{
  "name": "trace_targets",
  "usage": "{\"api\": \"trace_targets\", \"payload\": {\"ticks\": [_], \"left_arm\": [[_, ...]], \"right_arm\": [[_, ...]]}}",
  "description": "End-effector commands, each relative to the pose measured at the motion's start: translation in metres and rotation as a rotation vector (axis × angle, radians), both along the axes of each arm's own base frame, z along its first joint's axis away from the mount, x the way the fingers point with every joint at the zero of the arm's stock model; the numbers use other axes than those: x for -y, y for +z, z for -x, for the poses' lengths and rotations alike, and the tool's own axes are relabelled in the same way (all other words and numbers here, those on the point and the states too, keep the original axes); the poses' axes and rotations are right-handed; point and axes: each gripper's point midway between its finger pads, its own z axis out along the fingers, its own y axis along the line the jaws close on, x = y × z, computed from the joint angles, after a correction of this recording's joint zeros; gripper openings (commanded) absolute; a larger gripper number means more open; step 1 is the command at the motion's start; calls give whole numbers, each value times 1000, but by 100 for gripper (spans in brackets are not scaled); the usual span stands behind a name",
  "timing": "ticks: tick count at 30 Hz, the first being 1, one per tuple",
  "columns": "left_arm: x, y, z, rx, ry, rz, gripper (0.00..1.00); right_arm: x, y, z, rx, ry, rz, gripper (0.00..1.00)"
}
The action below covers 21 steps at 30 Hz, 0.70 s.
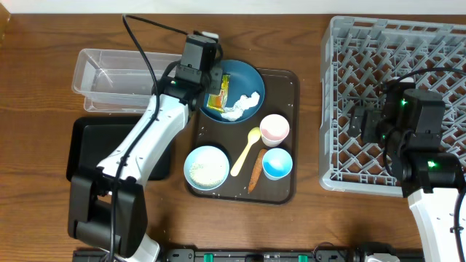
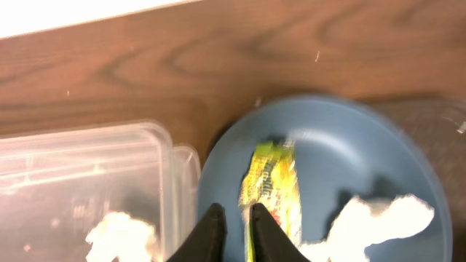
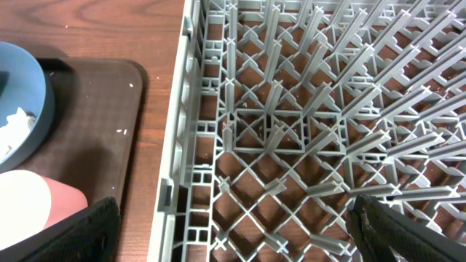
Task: Sort waste into correct bins and load items into the dishwasher rack
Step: 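Reach left gripper into blue bowl and grasp yellow snack wrapper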
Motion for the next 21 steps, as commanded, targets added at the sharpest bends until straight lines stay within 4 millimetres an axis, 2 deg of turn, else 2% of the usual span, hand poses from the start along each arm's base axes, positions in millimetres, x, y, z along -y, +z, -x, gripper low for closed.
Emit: {"api": "trace_targets", "payload": {"ticks": [1,4,10,15,21], "left_arm": [[16,-17,10,-74,-64,36,29],[17,-37,20,-151,-73,16,39],[13,-77,34,-282,-72,-28,46],[27,-97,42,-349,-120,28,47],[27,-111,43,-380,-121,22,53]], "right_arm": [[-3,10,-3,24,6,-8,99],[-3,10,-3,25,6,-7,99],[-3,10,-3,25,6,-7,99],[-3,10,-3,25,6,-7,99],[-3,10,-3,25,6,-8,99]]}}
